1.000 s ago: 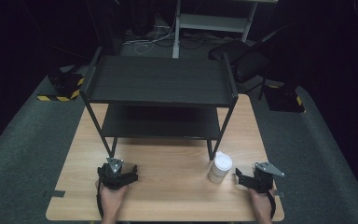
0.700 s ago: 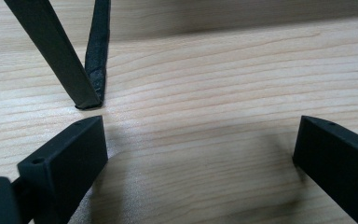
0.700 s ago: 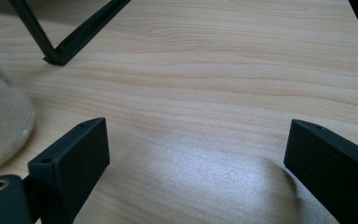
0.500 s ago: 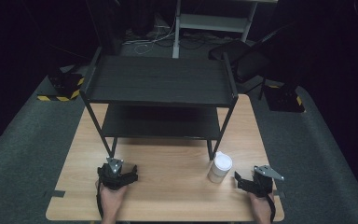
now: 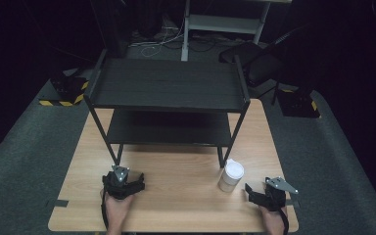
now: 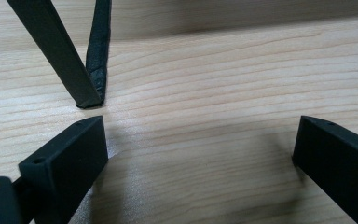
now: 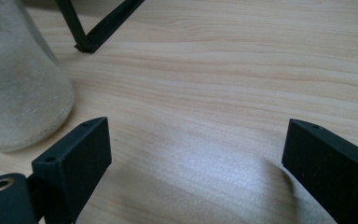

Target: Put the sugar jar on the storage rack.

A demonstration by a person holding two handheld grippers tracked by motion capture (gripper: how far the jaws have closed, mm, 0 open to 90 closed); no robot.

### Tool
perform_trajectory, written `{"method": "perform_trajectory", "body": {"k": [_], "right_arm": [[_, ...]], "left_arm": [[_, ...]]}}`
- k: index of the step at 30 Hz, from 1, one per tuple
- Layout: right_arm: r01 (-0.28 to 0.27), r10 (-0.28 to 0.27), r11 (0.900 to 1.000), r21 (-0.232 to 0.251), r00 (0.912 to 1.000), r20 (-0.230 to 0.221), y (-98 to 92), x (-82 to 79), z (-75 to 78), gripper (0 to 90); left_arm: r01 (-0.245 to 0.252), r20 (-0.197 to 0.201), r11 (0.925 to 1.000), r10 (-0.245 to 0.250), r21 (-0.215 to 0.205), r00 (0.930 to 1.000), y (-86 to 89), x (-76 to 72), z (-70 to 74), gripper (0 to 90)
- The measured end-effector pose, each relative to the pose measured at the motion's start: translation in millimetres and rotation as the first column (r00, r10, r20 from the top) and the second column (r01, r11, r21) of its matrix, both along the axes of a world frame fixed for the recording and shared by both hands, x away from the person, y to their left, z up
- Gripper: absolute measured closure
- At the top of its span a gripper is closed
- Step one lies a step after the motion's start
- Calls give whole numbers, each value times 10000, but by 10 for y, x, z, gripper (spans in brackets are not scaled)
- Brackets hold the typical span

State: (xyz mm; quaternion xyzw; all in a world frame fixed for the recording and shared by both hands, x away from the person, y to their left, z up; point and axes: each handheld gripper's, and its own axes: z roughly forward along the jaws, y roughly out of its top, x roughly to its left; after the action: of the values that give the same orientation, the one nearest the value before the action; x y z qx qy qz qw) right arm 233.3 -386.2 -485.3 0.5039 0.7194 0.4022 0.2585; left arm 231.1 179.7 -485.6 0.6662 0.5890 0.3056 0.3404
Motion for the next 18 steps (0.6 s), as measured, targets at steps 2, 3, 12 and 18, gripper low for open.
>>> {"method": "perform_trajectory", "body": {"k": [2,3,12,18], "right_arm": [[-51,52,10000,-73,10000,23,17,-29,1,78],[-81,82,9999,-101,10000,42,22,-41,-1,78],[-266,273,9993,-279,9994,229,84,-182,-15,83],[-563,576,9976,-399,9978,331,115,-278,-21,83]], "left_arm": [[8,-5,10000,-8,-3,10000,1,0,1,32],[12,-7,10000,-12,-5,10000,1,1,1,32],[33,-20,10000,-33,-32,10000,7,-1,5,32],[42,-20,10000,-42,-44,10000,9,0,5,32]]}}
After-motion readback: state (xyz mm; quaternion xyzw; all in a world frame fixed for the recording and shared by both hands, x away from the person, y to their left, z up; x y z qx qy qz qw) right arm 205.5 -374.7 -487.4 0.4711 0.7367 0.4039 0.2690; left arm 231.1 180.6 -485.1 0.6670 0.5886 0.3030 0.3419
